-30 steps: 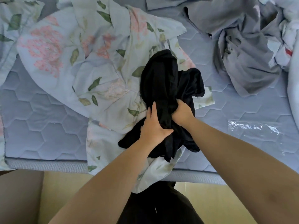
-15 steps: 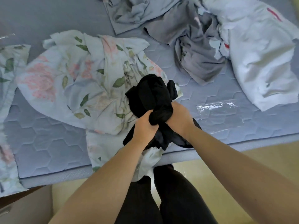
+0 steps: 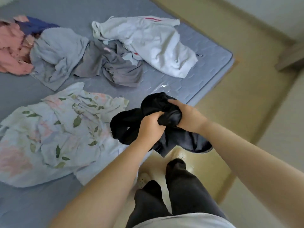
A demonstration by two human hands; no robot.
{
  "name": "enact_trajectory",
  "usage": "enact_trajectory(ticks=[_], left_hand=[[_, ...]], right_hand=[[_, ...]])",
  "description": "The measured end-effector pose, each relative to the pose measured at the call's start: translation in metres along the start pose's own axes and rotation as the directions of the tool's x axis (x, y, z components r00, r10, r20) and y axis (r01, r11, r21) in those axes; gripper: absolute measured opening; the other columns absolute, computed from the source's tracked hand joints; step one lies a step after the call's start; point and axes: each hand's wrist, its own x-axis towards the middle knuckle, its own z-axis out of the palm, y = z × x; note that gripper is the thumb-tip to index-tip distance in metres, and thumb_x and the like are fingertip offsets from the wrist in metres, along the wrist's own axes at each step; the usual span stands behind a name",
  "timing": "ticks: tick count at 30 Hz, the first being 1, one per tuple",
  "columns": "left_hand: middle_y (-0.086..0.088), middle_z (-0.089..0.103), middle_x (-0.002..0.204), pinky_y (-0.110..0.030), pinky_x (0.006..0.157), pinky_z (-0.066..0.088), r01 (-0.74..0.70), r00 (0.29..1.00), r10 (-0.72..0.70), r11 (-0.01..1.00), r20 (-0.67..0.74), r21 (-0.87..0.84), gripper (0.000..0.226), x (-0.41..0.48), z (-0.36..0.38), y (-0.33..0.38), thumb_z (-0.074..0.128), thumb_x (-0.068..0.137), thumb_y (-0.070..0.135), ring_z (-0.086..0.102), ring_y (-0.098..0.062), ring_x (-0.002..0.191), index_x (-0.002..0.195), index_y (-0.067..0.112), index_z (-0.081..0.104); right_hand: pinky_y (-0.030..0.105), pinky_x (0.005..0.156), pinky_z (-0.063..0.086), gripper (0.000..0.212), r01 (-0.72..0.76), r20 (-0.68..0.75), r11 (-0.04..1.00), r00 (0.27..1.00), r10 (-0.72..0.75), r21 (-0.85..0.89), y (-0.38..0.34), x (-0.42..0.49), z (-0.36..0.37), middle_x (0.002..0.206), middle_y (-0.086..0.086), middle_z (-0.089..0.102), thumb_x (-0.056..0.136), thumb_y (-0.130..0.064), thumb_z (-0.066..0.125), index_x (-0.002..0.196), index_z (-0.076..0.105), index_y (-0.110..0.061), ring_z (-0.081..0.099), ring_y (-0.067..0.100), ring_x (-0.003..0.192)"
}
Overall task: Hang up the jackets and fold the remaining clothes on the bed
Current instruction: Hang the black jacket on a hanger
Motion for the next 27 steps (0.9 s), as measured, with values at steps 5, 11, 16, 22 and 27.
enact_trajectory(ticks=[5,11,16,22,27], left_hand=[[0.005,0.066,0.087,-0.012,0.064,0.039,-0.229,0.955,0.227,0.973,0.192,-0.013,0.026,0.016,0.067,0.100,0.057,0.083,0.002,0.057,-0.012,0.079,0.104,0.013,0.069],[0.012,0.062,0.090,-0.007,0.066,0.044,-0.424,0.823,0.412,0.904,0.391,-0.060,0.023,0.046,0.182,0.221,0.062,0.088,0.008,0.056,-0.008,0.083,0.110,0.014,0.067],[0.007,0.067,0.089,-0.027,0.074,0.052,-0.503,0.704,0.467,0.860,0.536,-0.088,0.018,0.069,0.282,0.305,0.059,0.089,0.011,0.060,-0.011,0.083,0.105,0.017,0.066],[0.016,0.057,0.069,-0.007,0.056,0.039,-0.558,0.596,0.511,0.818,0.619,-0.139,0.016,0.103,0.366,0.378,0.059,0.085,0.003,0.053,0.002,0.065,0.088,0.017,0.066],[0.008,0.055,0.066,-0.018,0.056,0.037,-0.573,0.564,0.532,0.803,0.632,-0.164,0.017,0.155,0.415,0.414,0.058,0.082,0.000,0.048,-0.006,0.064,0.075,0.015,0.061]], right_hand=[[0.030,0.081,0.044,0.087,-0.135,-0.282,0.987,0.947,0.156,0.093,0.074,-0.078,-0.072,0.117,0.009,0.064,0.080,-0.030,0.071,0.150,0.020,-0.017,0.062,0.030,0.104],[0.033,0.090,0.045,0.080,-0.280,-0.400,0.924,0.840,0.367,0.260,0.179,-0.157,-0.153,0.107,0.000,0.063,0.080,-0.017,0.067,0.149,0.026,-0.022,0.061,0.026,0.102],[0.031,0.090,0.048,0.082,-0.334,-0.353,0.883,0.824,0.443,0.330,0.276,-0.200,-0.219,0.115,0.002,0.064,0.081,-0.005,0.063,0.149,0.025,-0.029,0.062,0.020,0.100],[0.022,0.090,0.045,0.060,-0.345,-0.301,0.846,0.824,0.481,0.406,0.365,-0.219,-0.281,0.109,-0.007,0.062,0.078,0.001,0.063,0.134,0.050,-0.018,0.060,0.014,0.103],[0.023,0.078,0.045,0.031,-0.415,-0.398,0.790,0.699,0.594,0.451,0.416,-0.196,-0.318,0.095,0.000,0.066,0.080,-0.009,0.068,0.110,0.064,-0.012,0.062,0.019,0.090]])
